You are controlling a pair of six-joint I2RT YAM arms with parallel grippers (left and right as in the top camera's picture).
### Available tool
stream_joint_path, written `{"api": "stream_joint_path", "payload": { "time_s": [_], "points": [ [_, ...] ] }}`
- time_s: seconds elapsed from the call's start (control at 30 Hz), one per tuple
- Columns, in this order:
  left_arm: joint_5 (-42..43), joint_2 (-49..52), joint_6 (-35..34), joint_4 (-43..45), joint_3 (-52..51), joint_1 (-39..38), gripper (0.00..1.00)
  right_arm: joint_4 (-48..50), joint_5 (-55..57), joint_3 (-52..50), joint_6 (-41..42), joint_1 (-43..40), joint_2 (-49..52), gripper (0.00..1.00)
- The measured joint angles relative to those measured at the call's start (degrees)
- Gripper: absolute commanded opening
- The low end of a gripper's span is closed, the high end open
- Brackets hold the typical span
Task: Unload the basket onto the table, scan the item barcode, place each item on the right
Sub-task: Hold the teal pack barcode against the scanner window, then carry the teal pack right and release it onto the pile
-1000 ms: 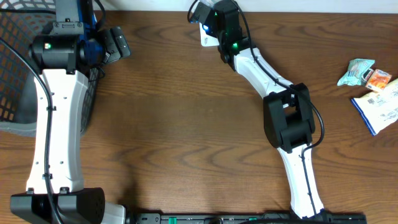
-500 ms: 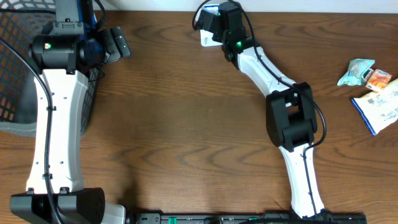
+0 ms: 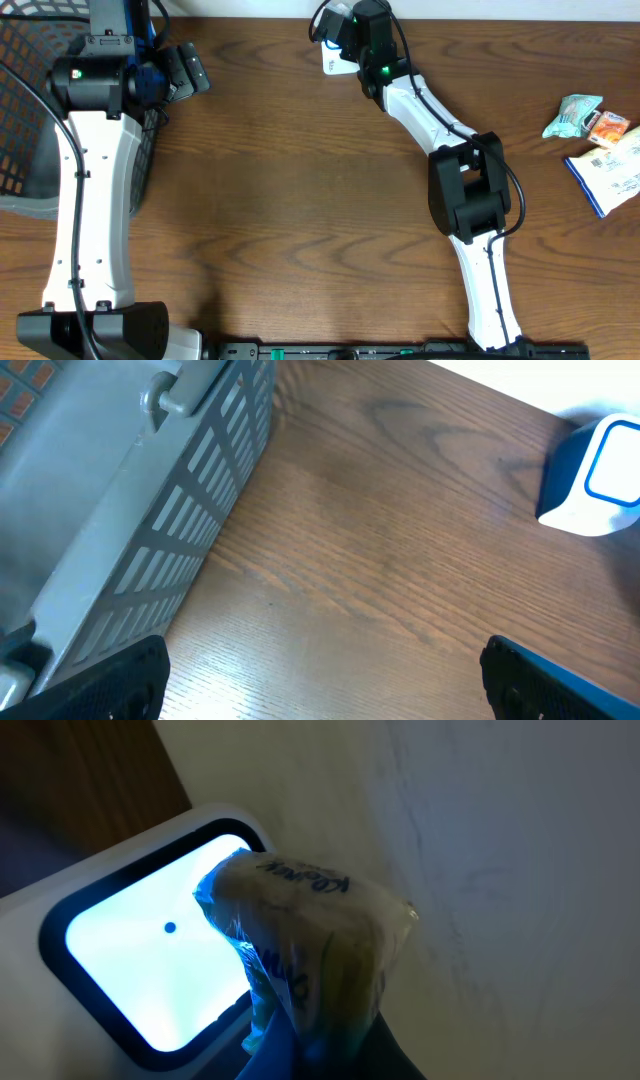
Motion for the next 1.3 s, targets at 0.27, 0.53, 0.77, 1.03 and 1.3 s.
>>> {"api": "stream_joint_path", "payload": {
  "time_s": [0.27,0.53,0.77,1.03,1.3],
  "points": [
    [0.0,0.0,0.0,0.0,0.0,0.0,0.97,-0.61,0.02,0.0,9.25,-0.17,-0.17,0.01],
    [0.0,0.0,0.0,-0.02,0.0,0.0,0.98,-8.2,0.55,-0.13,22.64,-4.85,-8.09,0.01],
    [0.0,0.0,0.0,0.0,0.0,0.0,0.98,-26.23,1.11,0.48,39.19,-17.53,-17.84,0.01],
    [0.0,0.0,0.0,0.0,0.0,0.0,0.98,-43.8,2.01,-0.02,54.47,-33.31,-17.73,0.01],
    [0.0,0.0,0.0,0.0,0.0,0.0,0.98,-47.36,1.99,-0.9,60.02,-40.74,-17.73,0.02]
  ]
}}
